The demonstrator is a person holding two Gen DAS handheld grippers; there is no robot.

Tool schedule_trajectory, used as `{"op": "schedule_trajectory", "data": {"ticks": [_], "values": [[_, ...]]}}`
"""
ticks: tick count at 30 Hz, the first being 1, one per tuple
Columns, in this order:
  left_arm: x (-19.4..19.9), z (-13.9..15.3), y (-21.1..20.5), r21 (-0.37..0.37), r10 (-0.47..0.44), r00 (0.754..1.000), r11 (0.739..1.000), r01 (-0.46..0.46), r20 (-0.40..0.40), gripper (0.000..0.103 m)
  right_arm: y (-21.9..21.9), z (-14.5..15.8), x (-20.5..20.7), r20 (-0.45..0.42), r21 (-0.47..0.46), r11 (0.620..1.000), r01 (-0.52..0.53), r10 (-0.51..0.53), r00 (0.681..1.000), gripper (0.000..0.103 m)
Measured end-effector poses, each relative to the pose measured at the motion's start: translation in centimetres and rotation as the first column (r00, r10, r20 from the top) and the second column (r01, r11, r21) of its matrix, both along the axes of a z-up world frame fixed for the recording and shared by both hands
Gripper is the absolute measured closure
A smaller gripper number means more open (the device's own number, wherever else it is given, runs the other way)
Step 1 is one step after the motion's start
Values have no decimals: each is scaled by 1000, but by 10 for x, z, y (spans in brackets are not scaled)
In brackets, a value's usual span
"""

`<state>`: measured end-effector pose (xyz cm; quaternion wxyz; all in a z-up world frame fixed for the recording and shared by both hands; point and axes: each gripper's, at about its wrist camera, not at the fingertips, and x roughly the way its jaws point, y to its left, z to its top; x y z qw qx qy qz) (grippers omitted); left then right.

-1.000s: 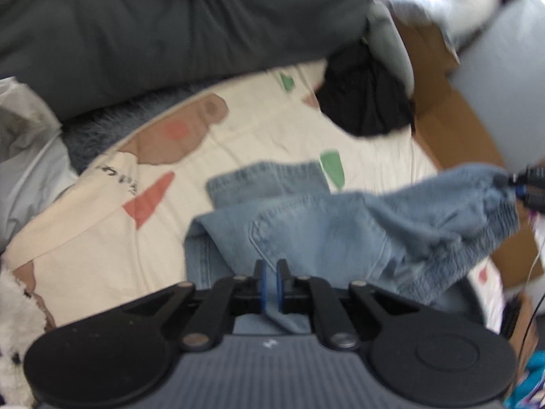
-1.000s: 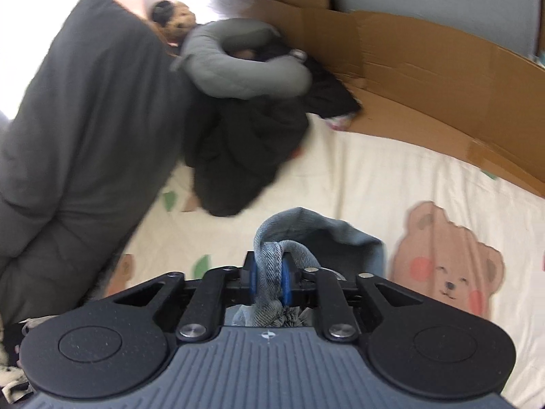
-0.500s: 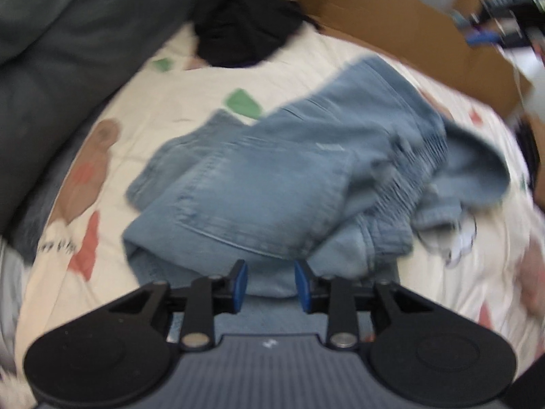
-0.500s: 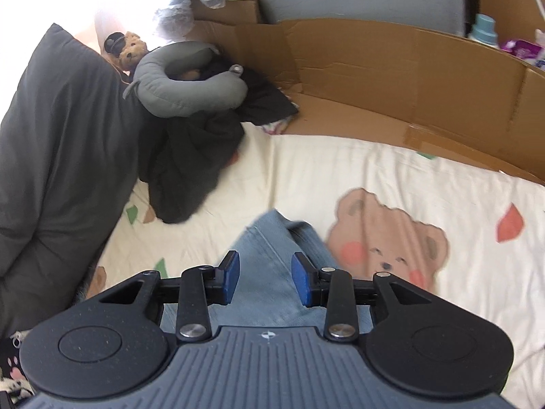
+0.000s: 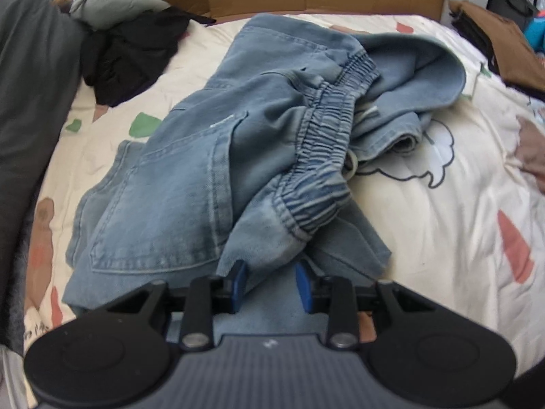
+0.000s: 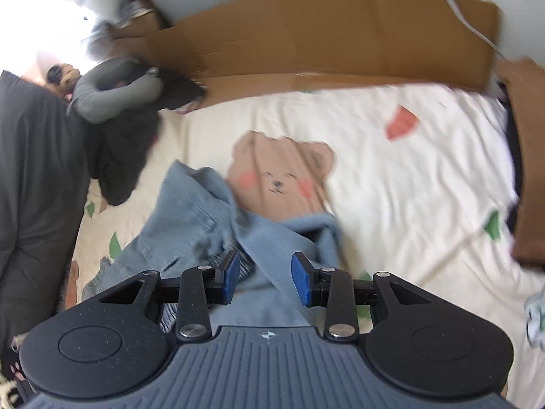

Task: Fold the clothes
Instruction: 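Lower the held jeans onto the bear-print sheet with both tools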

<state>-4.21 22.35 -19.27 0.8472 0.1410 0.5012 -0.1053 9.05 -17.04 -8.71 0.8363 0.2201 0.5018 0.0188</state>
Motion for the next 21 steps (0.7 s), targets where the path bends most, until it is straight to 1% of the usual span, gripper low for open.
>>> {"op": "schedule_trajectory", "data": {"ticks": [3,5,7,11,13,15,17,18,19,20,21], "values": [[3,-5,-4,15,-10,1000,1000,10,7,62,-11,-6,-15,-6,19,999,39,-39,999,62],[6,-10,-7,19,-23,1000,1000,23,6,55,-13,-8,-21,-10,23,999,43,-43,999,62],[9,-16,-10,29,-42,999,999,42,3,54,-12,-11,-24,-12,26,999,42,-41,999,62],[17,-26,-12,33,-13,1000,999,13,11,55,-6,-17,-24,-16,20,999,26,-25,1000,62],[20,-28,-10,21,4,1000,1000,-4,21,58,-2,-22,-22,-17,16,1000,12,-12,1000,62],[19,-24,-4,-10,12,999,1000,-11,34,62,4,-28,-19,-17,11,1000,-5,6,1000,62],[18,-18,3,-43,22,999,999,-20,47,71,11,-33,-15,-12,4,999,-33,33,999,62],[17,-13,7,-62,32,998,998,-28,56,73,14,-35,-13,-9,1,999,-48,48,999,62],[17,-8,11,-81,42,997,996,-36,64,81,18,-38,-11,-5,-2,998,-65,65,998,62],[16,-3,16,-98,55,996,994,-47,73,92,22,-39,-8,3,-6,996,-84,84,996,62],[17,1,21,-120,72,994,991,-62,80,93,26,-41,-4,12,-12,994,-107,108,994,62]]}}
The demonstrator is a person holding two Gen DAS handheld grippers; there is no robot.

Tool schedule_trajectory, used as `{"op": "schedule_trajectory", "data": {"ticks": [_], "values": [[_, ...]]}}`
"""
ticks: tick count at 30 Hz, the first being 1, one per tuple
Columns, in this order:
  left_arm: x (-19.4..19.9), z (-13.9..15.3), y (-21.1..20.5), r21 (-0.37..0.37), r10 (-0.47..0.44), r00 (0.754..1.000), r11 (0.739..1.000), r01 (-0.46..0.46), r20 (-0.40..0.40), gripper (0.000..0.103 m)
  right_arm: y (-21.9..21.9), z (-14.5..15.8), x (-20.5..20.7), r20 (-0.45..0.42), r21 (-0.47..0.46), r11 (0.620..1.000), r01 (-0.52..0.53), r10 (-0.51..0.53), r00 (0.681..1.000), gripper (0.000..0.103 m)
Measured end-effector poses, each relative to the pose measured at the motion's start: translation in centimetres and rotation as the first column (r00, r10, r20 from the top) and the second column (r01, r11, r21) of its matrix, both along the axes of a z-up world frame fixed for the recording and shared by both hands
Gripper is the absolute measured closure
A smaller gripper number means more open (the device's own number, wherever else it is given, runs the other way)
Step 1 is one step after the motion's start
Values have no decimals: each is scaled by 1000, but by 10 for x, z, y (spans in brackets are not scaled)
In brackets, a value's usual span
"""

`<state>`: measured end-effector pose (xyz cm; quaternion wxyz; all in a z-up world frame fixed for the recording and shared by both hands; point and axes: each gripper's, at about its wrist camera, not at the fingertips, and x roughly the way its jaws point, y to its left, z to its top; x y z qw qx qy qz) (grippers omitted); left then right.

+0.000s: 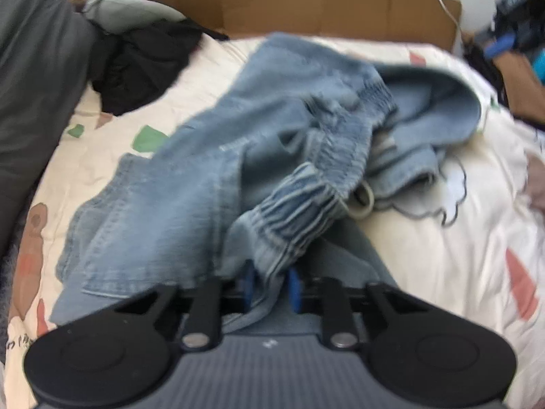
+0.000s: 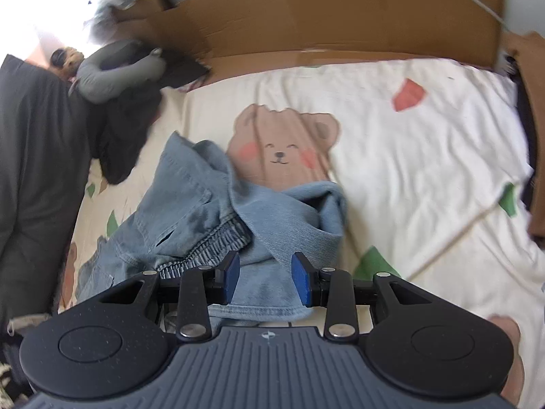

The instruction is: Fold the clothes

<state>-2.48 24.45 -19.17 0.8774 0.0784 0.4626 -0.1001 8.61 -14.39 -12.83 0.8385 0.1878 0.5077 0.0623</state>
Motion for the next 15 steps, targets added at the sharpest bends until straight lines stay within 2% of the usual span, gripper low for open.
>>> {"op": "schedule_trajectory", "data": {"ticks": [3,7,15], "values": [[5,10,14,-79,38,999,996,-36,24,94,12,-6,14,33,-13,997,-73,74,997,62],[16,6,20,-109,71,997,992,-66,35,94,25,-23,38,58,-35,985,-169,171,984,62],[30,-13,21,-86,76,997,993,-75,11,89,53,-58,84,22,-14,935,-354,354,935,62]]}}
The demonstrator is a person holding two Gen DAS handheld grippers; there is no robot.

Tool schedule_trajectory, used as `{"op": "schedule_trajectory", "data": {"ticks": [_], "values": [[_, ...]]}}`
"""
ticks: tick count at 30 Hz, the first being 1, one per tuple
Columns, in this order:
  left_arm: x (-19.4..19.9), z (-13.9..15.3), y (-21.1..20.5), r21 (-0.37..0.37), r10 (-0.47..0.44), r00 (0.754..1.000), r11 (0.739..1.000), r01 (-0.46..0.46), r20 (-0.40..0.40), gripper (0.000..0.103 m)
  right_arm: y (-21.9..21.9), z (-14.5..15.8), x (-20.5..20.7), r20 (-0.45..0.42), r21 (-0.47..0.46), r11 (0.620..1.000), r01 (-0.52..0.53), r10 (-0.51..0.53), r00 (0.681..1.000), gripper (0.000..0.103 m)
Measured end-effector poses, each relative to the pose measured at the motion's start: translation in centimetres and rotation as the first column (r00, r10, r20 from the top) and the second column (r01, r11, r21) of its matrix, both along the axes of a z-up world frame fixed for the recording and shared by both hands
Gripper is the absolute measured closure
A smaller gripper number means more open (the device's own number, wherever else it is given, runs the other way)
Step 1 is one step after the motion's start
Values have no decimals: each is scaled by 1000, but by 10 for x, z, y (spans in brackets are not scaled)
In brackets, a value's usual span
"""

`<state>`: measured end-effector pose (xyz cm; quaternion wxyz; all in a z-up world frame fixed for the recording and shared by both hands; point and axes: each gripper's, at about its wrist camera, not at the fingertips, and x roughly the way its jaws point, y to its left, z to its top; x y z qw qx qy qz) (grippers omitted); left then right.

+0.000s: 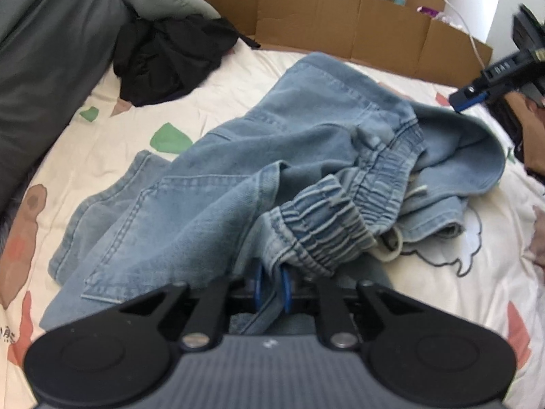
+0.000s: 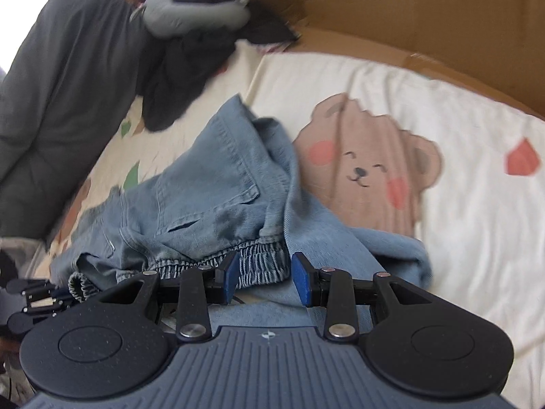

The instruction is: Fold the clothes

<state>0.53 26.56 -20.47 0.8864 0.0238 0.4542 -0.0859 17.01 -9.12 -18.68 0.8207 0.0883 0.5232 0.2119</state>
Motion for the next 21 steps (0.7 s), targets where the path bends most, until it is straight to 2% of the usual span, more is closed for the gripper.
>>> {"op": "schedule_trajectory", "data": {"ticks": [4,6,11,16,21], "values": [[-1,-4,0,19,-52,999,999,51,17,87,15,-23,21,-38,-4,999,-49,49,998,62],[-3,-5,1,24,-72,997,997,72,25,86,19,-34,29,-62,-16,999,-39,38,997,55],[-5,-9,-4,55,-123,992,991,121,38,86,22,-56,43,-91,-21,1000,-9,8,996,51],[-6,-13,-9,129,-179,983,977,172,43,78,22,-66,51,-92,-39,999,-4,1,996,47],[-5,-10,-8,136,-193,980,973,186,44,78,18,-67,54,-98,-35,999,-12,9,995,43]]}}
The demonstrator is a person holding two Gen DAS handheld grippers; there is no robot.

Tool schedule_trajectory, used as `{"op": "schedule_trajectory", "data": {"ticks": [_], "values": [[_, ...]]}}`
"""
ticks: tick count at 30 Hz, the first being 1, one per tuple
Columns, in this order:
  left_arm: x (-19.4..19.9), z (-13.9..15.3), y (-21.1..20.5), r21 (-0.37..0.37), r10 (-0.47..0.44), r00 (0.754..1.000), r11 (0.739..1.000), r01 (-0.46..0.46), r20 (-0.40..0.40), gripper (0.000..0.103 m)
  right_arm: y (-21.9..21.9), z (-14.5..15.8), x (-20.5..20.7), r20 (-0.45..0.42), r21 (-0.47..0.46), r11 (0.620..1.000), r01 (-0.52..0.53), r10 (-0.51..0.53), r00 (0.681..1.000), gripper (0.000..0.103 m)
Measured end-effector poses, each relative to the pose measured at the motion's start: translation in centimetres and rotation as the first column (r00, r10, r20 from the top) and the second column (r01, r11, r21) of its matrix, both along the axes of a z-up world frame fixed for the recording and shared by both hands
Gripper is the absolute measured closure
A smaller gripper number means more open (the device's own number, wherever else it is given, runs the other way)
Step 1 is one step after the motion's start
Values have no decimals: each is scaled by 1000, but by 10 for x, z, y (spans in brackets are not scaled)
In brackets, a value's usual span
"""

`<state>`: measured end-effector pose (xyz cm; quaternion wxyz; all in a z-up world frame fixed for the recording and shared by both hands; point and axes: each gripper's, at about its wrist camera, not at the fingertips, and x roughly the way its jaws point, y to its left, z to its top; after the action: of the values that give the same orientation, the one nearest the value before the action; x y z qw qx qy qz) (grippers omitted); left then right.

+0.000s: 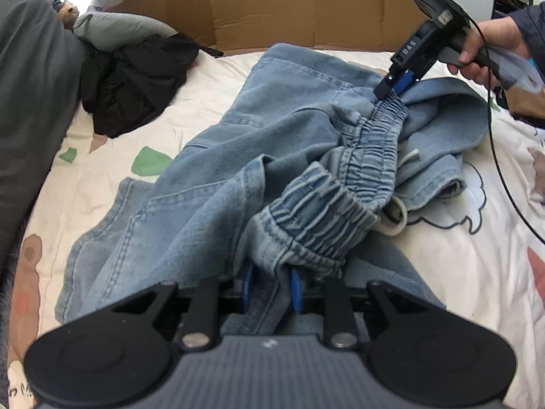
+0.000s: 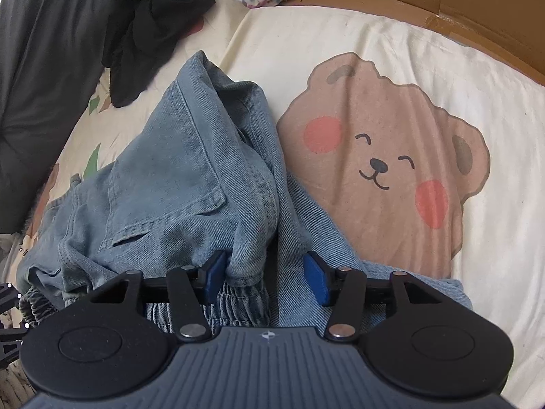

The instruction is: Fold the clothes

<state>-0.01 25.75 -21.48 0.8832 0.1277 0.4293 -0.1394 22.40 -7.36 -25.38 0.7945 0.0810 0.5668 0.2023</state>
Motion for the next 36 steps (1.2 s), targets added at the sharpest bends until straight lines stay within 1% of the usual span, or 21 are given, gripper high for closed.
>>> {"op": "schedule_trajectory", "data": {"ticks": [5,8,11,12,14,15,16,19,20,23,26,29,34,36], "values": [[-6,3,-4,52,-45,998,998,43,41,78,-1,-9,3,-9,11,1000,-6,6,1000,40],[-9,5,-5,59,-51,997,997,48,49,77,1,-12,6,-5,16,1000,-5,5,1000,40],[-7,5,-5,50,-47,997,998,44,53,77,1,-15,8,-8,31,999,10,-10,1000,40],[-5,4,-6,46,-42,998,998,40,55,77,1,-16,9,-8,38,999,15,-14,1000,42],[0,1,-7,37,-40,998,999,38,58,81,1,-17,10,-8,50,999,21,-21,1000,53],[2,2,-5,18,-34,998,999,33,51,85,1,-16,10,-11,55,998,21,-21,1000,64],[4,4,-1,-14,-24,999,1000,25,37,90,1,-14,11,-18,69,997,22,-21,1000,73],[1,15,9,-78,18,999,997,-16,29,94,1,0,10,-22,100,995,24,-22,1000,83],[-1,20,12,-95,30,999,995,-27,30,96,1,6,9,-24,113,993,28,-26,999,83],[-9,39,23,-143,69,997,988,-62,44,98,1,28,8,-10,156,987,39,-38,999,84],[-13,59,40,-197,136,989,973,-122,63,99,0,50,12,-4,243,968,67,-68,998,84],[-17,78,61,-263,225,972,944,-199,70,99,5,68,21,0,293,954,65,-68,998,84],[-24,100,90,-328,338,938,897,-296,79,99,28,99,38,31,362,932,11,-24,999,84],[-25,106,102,-357,385,920,872,-335,77,99,39,111,46,48,386,923,-11,-9,999,84]]}}
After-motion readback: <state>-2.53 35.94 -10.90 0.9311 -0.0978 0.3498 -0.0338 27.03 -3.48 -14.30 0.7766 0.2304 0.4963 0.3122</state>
